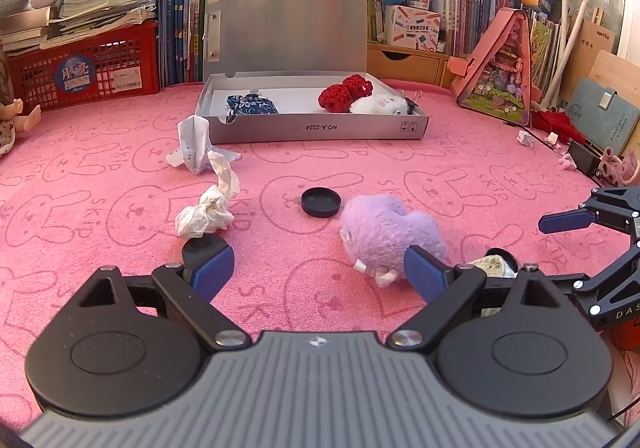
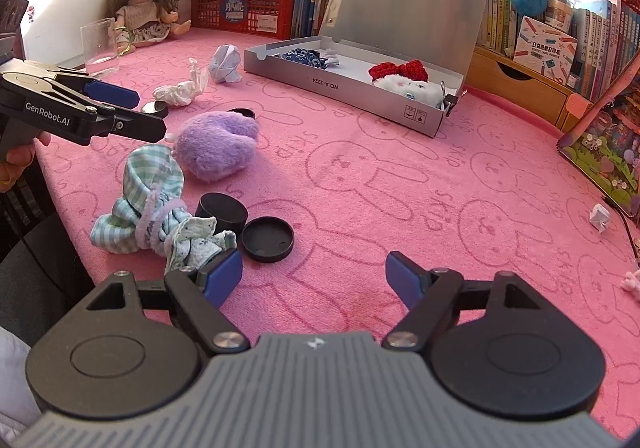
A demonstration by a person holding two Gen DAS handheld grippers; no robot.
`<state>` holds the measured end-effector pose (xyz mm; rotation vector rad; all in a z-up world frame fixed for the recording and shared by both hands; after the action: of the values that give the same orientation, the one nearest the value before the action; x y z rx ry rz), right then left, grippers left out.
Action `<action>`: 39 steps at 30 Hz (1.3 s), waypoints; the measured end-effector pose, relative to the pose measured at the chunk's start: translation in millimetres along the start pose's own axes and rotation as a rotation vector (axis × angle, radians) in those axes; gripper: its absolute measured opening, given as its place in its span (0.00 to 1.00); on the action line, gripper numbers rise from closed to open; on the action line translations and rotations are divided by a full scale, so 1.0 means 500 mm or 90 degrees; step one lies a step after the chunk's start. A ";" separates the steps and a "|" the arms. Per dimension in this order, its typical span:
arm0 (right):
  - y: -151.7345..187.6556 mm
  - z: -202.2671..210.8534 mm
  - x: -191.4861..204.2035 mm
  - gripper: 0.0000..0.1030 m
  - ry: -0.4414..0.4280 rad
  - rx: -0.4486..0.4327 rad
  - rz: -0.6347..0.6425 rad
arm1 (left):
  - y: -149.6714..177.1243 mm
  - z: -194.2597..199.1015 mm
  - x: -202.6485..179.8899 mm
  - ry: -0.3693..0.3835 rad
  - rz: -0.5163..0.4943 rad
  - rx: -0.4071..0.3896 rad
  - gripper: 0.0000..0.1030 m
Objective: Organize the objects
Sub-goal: 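Reach the left gripper toward the green checked cloth on the table, then grasp the green checked cloth with the left gripper while the right gripper grasps a black lid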
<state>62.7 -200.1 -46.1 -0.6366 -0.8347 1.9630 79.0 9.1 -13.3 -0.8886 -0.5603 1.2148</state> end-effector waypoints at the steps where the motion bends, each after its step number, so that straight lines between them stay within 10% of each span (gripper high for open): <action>1: 0.000 -0.003 0.003 0.84 0.004 -0.002 0.005 | 0.001 -0.001 -0.001 0.000 0.000 0.001 0.91; 7: -0.007 -0.023 0.013 0.71 -0.019 -0.004 -0.025 | 0.000 0.010 -0.008 0.012 0.009 -0.003 0.91; 14: -0.015 -0.027 0.025 0.35 -0.034 -0.023 -0.046 | 0.000 0.037 -0.045 0.087 0.013 -0.002 0.91; 32: 0.023 0.003 -0.060 0.35 0.083 -0.028 -0.154 | 0.069 0.011 -0.164 0.220 -0.038 0.035 0.91; 39: 0.028 0.008 -0.060 0.35 0.086 -0.031 -0.159 | 0.095 0.006 -0.212 0.271 -0.075 0.074 0.75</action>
<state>66.8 -232.6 -50.7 -0.6526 -0.8367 1.6609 20.5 -87.1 -42.0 -0.9669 -0.1940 0.9065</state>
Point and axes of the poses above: each gripper's, at about its wrist camera, not at the fingertips, and z roughly against the way its jaws point, x to its left, y to its underside, the point moved 9 cm from there along -z, roughly the way its jaws point, and after that the axes turned 1 degree about y, right-handed, at the moved point
